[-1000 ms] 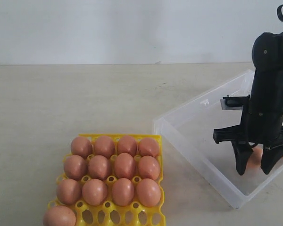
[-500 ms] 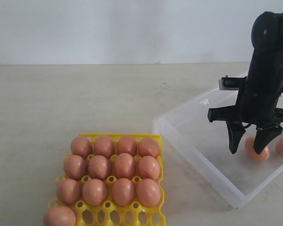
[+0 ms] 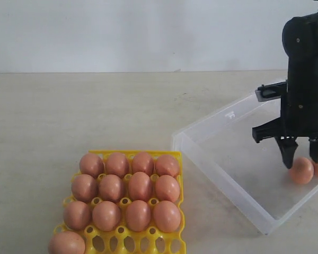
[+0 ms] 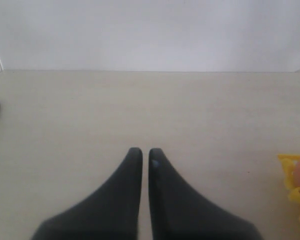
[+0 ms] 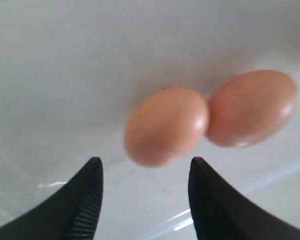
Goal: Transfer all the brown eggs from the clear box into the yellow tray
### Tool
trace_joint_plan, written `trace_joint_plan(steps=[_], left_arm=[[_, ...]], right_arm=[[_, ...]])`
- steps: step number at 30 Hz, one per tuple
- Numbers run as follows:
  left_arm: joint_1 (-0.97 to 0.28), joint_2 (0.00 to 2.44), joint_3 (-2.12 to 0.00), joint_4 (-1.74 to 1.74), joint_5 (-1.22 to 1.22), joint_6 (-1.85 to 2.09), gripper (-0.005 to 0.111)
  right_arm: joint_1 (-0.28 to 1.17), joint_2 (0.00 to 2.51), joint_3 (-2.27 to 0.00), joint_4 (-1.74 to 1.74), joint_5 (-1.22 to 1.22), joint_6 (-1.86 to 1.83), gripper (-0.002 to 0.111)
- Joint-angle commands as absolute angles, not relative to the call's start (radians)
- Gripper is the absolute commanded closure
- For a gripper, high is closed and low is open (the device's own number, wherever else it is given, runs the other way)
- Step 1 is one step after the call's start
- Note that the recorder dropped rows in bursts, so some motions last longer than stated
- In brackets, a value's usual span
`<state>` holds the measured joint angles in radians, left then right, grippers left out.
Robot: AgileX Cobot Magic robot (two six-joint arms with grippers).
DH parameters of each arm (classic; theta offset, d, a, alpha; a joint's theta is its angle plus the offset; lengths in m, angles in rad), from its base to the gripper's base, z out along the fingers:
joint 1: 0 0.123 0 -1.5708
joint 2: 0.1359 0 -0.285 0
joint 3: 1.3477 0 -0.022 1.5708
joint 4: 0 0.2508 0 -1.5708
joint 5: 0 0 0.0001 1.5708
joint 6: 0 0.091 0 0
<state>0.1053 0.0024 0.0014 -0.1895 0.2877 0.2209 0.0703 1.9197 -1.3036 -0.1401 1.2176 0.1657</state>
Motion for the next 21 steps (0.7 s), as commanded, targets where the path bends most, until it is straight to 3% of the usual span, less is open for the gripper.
trace_joint_plan(steps=[1,21], left_arm=[[0.108,0.0,0.0,-0.194,0.284,0.228,0.103],[0.108,0.0,0.0,-0.194,0.284,0.228,0.103]], right_arm=[[0.069,1.916,-1.308,-0.263,1.221,0.234,0.064],[0.069,1.925,-1.304,-0.17,1.14,0.258,0.064]])
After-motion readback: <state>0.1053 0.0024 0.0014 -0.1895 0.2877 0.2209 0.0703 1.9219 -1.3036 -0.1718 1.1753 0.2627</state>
